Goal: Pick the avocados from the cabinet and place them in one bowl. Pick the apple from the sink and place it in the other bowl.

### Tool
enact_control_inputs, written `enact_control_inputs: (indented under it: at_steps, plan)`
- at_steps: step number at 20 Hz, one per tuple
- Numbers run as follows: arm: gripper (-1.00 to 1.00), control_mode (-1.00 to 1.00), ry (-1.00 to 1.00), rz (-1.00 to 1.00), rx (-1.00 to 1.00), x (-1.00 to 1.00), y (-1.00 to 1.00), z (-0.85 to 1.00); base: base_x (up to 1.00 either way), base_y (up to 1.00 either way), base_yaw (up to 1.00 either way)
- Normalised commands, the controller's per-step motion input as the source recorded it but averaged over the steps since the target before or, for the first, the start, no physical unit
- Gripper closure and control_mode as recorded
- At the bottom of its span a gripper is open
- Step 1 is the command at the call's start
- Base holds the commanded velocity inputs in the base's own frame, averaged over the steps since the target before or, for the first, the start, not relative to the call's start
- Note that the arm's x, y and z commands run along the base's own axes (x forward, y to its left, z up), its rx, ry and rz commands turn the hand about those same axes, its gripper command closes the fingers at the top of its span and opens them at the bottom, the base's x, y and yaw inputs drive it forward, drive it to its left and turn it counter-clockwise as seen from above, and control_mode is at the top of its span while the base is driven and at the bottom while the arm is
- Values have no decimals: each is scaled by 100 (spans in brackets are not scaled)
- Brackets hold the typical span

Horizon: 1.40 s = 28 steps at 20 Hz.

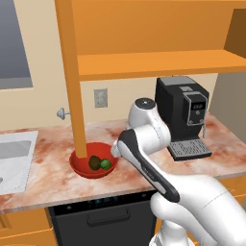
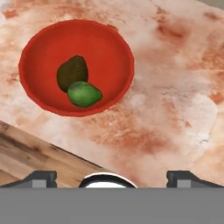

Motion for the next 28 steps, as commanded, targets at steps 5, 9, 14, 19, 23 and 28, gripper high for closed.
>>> enact_control_inputs:
  at_steps: [5,9,14,19,23,28]
  plan:
    - [-100,-100,-2,-23,0,-37,-42,20,0,0,0]
    - [-100,-100,-6,-6,-1,-48,-27,35,0,0,0]
    - [-100,-100,-8,0,2,-44,-31,56,0,0,0]
    - [-100,-100,-2,0,5,-21,-22,16,0,0,0]
    - [-100,-100,0,0,0,0,0,0,0,0,0]
    - [-100,-100,-4,0,1,-39,-3,0,0,0,0]
